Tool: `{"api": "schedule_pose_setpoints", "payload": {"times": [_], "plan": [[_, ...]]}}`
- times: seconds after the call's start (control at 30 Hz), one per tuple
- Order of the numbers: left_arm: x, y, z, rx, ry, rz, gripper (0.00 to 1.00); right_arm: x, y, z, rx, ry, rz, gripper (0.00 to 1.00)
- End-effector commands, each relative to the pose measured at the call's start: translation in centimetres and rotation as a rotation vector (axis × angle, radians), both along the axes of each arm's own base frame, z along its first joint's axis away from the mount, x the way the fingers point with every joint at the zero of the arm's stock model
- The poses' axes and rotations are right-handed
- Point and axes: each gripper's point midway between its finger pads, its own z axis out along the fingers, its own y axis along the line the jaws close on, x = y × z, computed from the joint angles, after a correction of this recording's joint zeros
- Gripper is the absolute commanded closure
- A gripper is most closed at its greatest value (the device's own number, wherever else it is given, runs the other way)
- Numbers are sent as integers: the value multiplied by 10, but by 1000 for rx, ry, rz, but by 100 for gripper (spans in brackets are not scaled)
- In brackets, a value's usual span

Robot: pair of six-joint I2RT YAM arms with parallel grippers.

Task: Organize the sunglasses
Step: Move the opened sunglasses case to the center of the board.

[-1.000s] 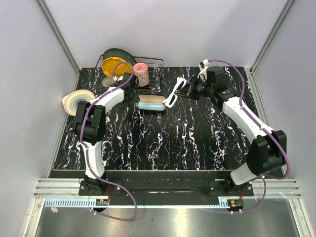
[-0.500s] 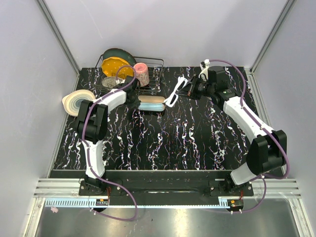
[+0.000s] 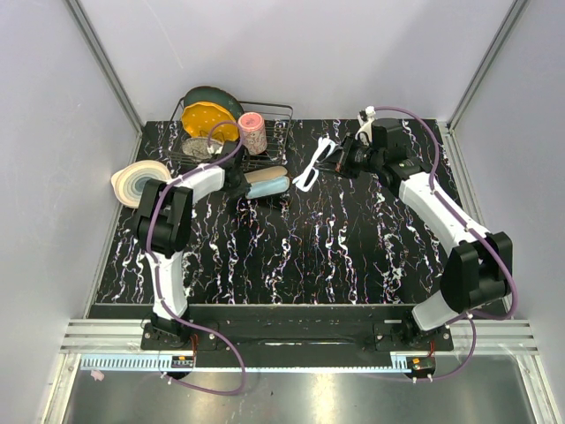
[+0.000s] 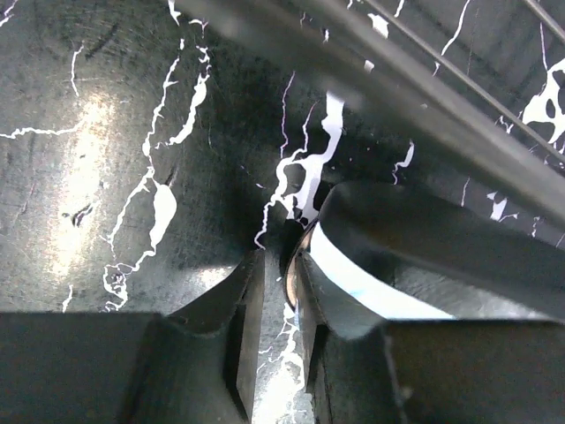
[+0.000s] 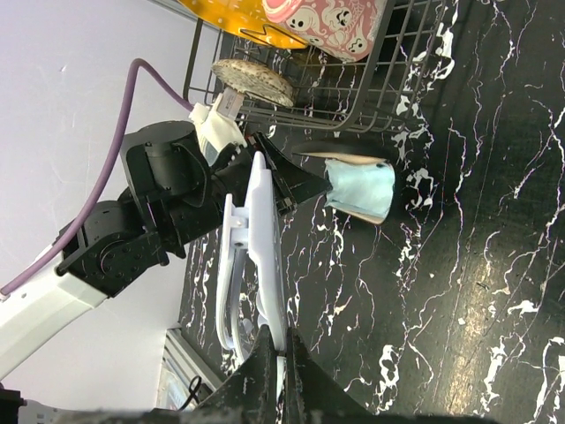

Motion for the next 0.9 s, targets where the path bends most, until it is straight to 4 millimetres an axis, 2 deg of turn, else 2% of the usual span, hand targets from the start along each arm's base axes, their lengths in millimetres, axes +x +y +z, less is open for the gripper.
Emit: {"api": "schedule_pose_setpoints", "payload": {"times": [0.0, 0.17, 0.37, 0.5, 0.7, 0.83, 0.87], "plan": [[-13, -6, -2, -20, -3, -56, 73, 5, 1, 4, 24, -5, 4, 100], [-11, -13, 5, -46, -39, -83, 66, 6, 2, -2, 16, 21, 9, 100], [-14, -22, 5, -47, -41, -111, 67, 9, 4, -20, -5, 86, 12, 100], [-20, -21, 1, -34, -27, -94, 79, 13, 3, -31, -26, 132, 0, 100], [-27, -11, 2, -2, -8, -42, 85, 12, 3, -37, -28, 157, -6, 100], [-31, -12, 1, 0, -2, -34, 92, 10, 3, -42, -27, 173, -4, 100], [-33, -12, 1, 1, 2, -32, 100, 9, 3, -45, -26, 181, -3, 100]]}}
